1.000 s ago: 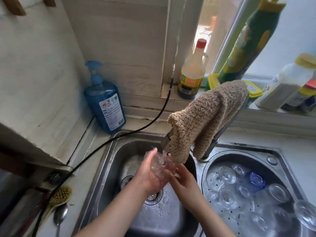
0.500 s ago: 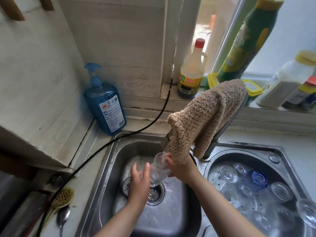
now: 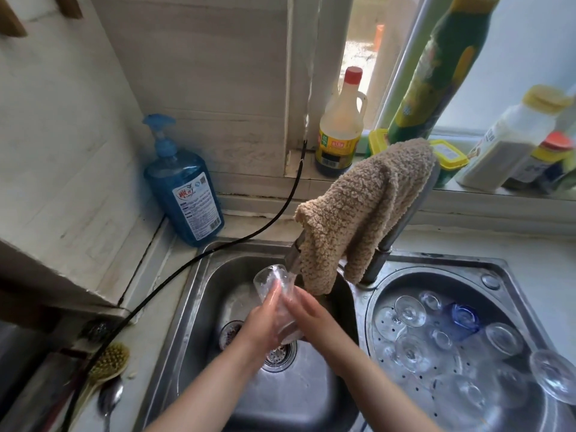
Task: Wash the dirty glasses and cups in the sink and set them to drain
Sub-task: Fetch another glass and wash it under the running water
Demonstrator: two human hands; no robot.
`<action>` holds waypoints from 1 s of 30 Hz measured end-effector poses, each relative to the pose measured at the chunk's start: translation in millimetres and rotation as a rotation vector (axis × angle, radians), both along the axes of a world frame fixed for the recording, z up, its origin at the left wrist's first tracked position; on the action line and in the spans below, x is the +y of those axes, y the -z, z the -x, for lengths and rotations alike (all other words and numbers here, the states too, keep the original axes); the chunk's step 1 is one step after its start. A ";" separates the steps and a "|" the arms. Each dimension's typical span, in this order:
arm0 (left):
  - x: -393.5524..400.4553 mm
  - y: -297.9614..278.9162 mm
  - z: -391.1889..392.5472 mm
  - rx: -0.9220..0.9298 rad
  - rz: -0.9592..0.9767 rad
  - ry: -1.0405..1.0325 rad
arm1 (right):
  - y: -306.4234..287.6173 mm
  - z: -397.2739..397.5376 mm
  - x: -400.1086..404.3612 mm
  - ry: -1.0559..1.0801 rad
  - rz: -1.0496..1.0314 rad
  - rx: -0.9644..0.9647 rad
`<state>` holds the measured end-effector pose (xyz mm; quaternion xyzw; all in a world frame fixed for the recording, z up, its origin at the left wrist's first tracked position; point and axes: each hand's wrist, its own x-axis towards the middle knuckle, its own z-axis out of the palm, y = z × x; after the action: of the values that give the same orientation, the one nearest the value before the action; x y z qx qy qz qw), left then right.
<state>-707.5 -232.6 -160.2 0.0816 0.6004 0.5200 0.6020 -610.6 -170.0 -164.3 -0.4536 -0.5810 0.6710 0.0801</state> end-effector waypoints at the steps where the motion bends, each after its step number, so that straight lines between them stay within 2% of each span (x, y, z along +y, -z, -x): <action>1: 3.3 4.5 -1.8 -0.052 0.020 -0.019 | 2.8 -1.9 -8.4 0.016 -0.059 0.027; 6: 8.9 12.7 -10.0 -0.525 -0.048 -0.163 | -6.6 -9.0 -30.7 0.162 -0.547 -0.121; 10: 7.7 12.0 -15.2 -0.691 -0.123 -0.113 | -31.1 -20.6 -19.9 -0.051 -0.762 -0.301; 13: 8.0 4.9 -24.5 -0.684 -0.046 -0.042 | -43.7 -30.6 -10.6 -0.240 -0.881 -0.418; 16: 9.0 -8.0 -50.1 -0.753 -0.133 -0.097 | -48.2 -51.5 -9.8 -0.245 -0.889 -0.387; 17: 5.7 -6.2 -51.7 -0.722 -0.071 0.010 | -47.1 -63.6 -10.3 -0.183 -0.837 -0.332; 19: 3.5 5.4 -55.6 -0.398 0.048 0.336 | -44.2 -91.9 -14.7 -0.050 -0.734 -0.227; 23: 3.8 -5.0 -85.3 -0.286 0.165 0.568 | -40.0 -145.0 -28.7 0.125 -0.689 -0.230; 25: 10.1 -9.8 -111.9 -0.077 0.220 0.626 | -40.5 -167.3 -34.6 0.182 -0.700 -0.284; 28: 12.8 10.5 -129.4 0.417 0.152 0.603 | -41.8 -206.2 -34.1 0.317 -0.655 -0.350; 30: 15.0 26.3 -133.9 0.615 0.127 0.600 | -43.1 -234.3 -29.2 0.449 -0.608 -0.401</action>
<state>-573.6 -217.5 -186.5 0.3663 0.7322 0.2357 0.5235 -376.3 -199.2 -121.3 -0.6461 -0.6432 0.3336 0.2399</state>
